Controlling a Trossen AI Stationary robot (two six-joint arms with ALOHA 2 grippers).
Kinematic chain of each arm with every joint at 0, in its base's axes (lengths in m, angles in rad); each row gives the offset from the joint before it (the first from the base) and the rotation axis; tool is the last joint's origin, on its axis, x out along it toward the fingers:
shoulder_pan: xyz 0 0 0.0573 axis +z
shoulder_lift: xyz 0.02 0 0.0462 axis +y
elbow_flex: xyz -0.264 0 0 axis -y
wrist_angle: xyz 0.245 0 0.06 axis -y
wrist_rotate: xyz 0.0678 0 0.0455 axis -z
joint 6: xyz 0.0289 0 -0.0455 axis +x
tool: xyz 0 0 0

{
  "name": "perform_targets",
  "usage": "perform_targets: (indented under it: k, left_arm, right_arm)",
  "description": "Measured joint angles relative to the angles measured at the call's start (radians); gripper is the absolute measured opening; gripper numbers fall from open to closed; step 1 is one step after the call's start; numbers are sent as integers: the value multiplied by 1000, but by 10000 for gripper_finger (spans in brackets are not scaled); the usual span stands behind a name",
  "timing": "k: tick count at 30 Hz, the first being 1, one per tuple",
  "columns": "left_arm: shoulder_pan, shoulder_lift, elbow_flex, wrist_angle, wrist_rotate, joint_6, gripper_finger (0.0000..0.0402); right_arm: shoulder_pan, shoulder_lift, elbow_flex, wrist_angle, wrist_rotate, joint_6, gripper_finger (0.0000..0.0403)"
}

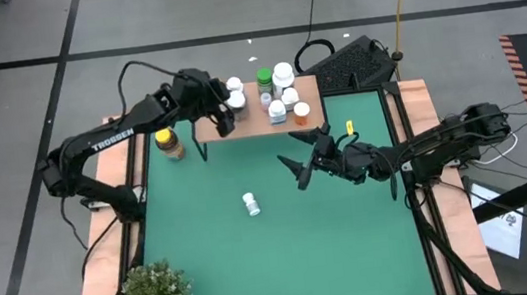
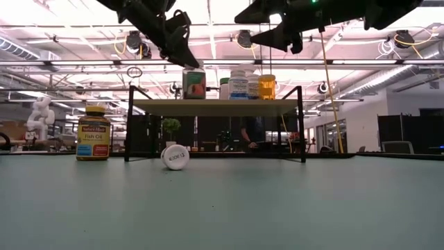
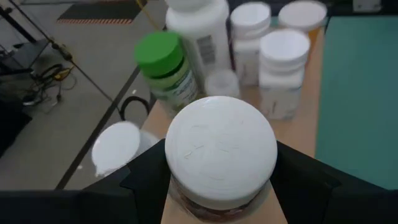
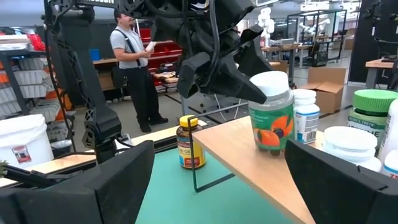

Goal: Pick and place medicine bottles onto shelf by color
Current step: Put the white green medicine bottle on the shelf

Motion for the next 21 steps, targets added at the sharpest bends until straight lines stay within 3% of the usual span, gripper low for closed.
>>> perform_targets:
  k: [21]
  left_arm:
    - [-3, 35, 0, 64, 9, -55, 242]
  right_arm:
    - [0, 0, 1, 24, -1, 0, 354]
